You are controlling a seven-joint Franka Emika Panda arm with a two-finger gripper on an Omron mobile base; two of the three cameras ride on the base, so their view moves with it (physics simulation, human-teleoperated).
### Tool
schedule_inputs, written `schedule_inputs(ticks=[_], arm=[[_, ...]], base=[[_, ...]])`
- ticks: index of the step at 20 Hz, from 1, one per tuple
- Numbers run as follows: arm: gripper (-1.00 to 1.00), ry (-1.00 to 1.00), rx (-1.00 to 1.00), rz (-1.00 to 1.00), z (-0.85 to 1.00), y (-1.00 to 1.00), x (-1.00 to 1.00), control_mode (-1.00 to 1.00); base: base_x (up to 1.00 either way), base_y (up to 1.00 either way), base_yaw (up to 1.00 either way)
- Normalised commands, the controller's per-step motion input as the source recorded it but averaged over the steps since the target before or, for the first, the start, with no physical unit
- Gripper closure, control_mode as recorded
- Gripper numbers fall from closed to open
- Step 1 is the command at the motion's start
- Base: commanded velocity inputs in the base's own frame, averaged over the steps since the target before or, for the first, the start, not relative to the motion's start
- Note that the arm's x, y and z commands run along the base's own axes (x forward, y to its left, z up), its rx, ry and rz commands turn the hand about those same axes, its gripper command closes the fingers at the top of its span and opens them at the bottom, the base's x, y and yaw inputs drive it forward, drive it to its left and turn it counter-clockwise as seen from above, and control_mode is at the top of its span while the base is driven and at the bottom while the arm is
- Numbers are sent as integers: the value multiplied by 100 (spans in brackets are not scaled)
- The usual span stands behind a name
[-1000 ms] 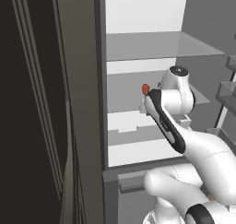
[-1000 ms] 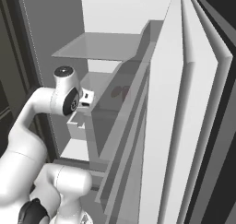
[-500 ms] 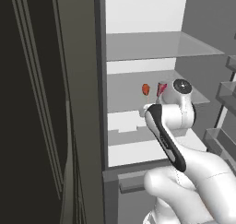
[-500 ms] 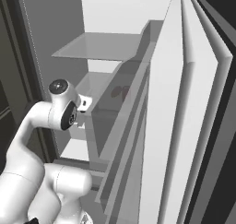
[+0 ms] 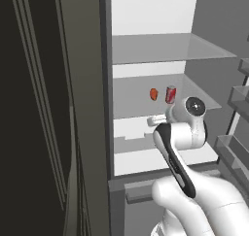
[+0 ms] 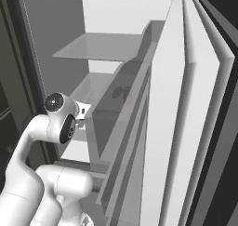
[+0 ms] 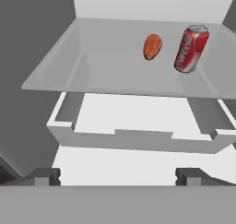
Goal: Pick sweet potato from the fridge and place it on the plate on the counter.
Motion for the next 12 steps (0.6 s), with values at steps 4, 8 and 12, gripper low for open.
schedule_inputs(ticks=[4, 8, 12], arm=[[-100, -3, 0, -5, 5, 0, 0, -100], [-100, 0, 0, -6, 19, 0, 0, -100], [-100, 0, 0, -6, 32, 0, 0, -100]], base=[[0, 0, 0], [0, 0, 0], [0, 0, 0]])
